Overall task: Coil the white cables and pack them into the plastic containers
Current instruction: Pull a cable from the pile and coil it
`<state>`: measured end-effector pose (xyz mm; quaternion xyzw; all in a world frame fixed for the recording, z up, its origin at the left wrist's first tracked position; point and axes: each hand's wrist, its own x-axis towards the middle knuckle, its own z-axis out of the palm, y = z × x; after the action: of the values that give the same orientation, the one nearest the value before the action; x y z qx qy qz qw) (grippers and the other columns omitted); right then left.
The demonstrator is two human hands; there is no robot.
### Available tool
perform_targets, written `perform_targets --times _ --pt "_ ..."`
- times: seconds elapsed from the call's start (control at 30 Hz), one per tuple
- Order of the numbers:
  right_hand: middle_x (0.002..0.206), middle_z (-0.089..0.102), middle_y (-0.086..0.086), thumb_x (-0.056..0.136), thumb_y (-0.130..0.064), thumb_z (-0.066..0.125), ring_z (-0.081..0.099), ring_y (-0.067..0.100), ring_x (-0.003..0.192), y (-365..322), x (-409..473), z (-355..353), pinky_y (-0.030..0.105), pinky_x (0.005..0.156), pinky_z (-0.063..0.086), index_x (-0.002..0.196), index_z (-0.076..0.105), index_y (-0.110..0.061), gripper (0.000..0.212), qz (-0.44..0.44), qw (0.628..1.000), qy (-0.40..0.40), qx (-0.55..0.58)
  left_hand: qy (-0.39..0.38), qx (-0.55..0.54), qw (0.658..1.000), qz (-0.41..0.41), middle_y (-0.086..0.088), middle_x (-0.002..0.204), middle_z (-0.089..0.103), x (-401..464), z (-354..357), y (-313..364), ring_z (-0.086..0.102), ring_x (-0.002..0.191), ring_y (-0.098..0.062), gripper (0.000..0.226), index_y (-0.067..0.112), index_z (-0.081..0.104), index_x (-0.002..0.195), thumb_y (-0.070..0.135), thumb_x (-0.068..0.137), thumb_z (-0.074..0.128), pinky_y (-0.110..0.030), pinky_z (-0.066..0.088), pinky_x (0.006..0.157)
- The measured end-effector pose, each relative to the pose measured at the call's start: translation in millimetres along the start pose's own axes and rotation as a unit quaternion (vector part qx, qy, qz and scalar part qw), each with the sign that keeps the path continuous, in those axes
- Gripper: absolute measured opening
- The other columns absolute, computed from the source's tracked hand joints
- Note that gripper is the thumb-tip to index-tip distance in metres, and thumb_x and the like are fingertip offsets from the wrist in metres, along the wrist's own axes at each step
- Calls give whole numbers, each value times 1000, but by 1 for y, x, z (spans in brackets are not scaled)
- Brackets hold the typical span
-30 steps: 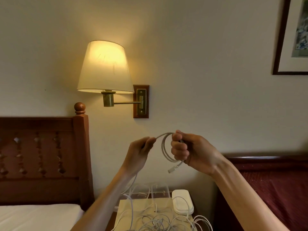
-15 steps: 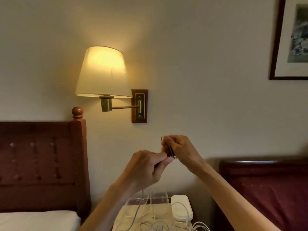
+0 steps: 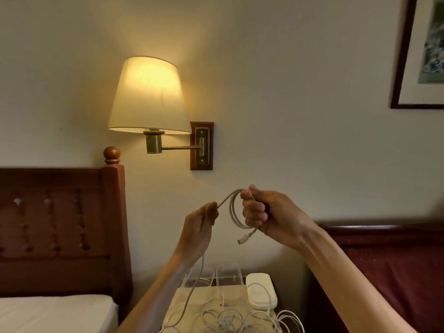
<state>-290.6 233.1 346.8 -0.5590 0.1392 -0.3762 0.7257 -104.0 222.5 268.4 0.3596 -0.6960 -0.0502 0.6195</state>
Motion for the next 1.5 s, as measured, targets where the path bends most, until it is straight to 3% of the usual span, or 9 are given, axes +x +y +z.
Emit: perform_targets --times 0.23,0.37,0.47,0.67,1.0,1.1,1.23,1.4,1.5 --pt "55 40 -5 105 -23 33 40 7 44 -32 3 -12 18 45 40 81 51 -11 33 -65 995 53 58 -66 22 990 -126 11 59 46 -60 19 -34 40 56 -3 60 24 49 66 78 85 32 -27 33 54" --pt "62 58 3 106 -24 36 56 15 54 -5 15 -22 26 59 48 86 58 -8 34 -111 972 114 -174 -268 130 954 -36 8 48 41 -54 14 15 36 45 -6 56 16 44 59 55 98 39 -28 30 50" --pt "61 64 4 105 -22 39 58 15 54 38 14 -20 25 58 46 85 61 -3 35 -119 929 112 -333 -208 174 960 72 5 43 41 -26 0 47 39 37 -11 49 17 50 59 42 101 42 -18 26 46" --pt "54 54 6 106 -22 35 47 15 47 53 3 -10 18 54 40 80 63 -3 43 -134 922 95 -351 -82 263 954 122 15 49 40 2 -16 36 47 45 -6 36 26 49 72 44 102 38 -18 33 48" --pt "52 29 -4 106 -24 28 24 10 46 30 -6 -11 21 47 27 81 53 -9 39 34 991 43 -119 -24 62 998 22 10 56 41 3 4 12 38 51 -8 42 22 50 70 51 99 38 -23 31 52" --pt "54 25 -6 106 -23 27 23 8 45 14 -9 -9 20 45 26 82 51 -10 36 32 999 23 -18 -10 -13 998 -68 9 58 35 -14 12 -6 30 54 -7 38 21 44 67 35 101 36 -24 26 52" --pt "55 31 -6 106 -27 28 31 8 45 -18 -4 -12 19 45 34 84 49 -12 35 -35 997 36 51 -10 -70 973 -218 10 58 35 -66 27 -46 29 53 -9 43 30 48 62 60 92 43 -29 23 50" --pt "59 56 -1 106 -26 34 52 15 54 17 22 -29 24 56 46 85 56 -10 35 -115 958 119 -233 -179 -28 959 -216 12 57 36 -89 33 -17 33 56 -7 40 23 48 62 35 100 47 -26 28 57" --pt "60 64 2 104 -20 40 60 16 54 56 25 -39 30 59 51 85 59 -6 30 -118 899 125 -402 -160 -74 967 -183 6 55 31 -57 13 12 28 52 -12 42 17 44 60 30 99 50 -22 24 51"
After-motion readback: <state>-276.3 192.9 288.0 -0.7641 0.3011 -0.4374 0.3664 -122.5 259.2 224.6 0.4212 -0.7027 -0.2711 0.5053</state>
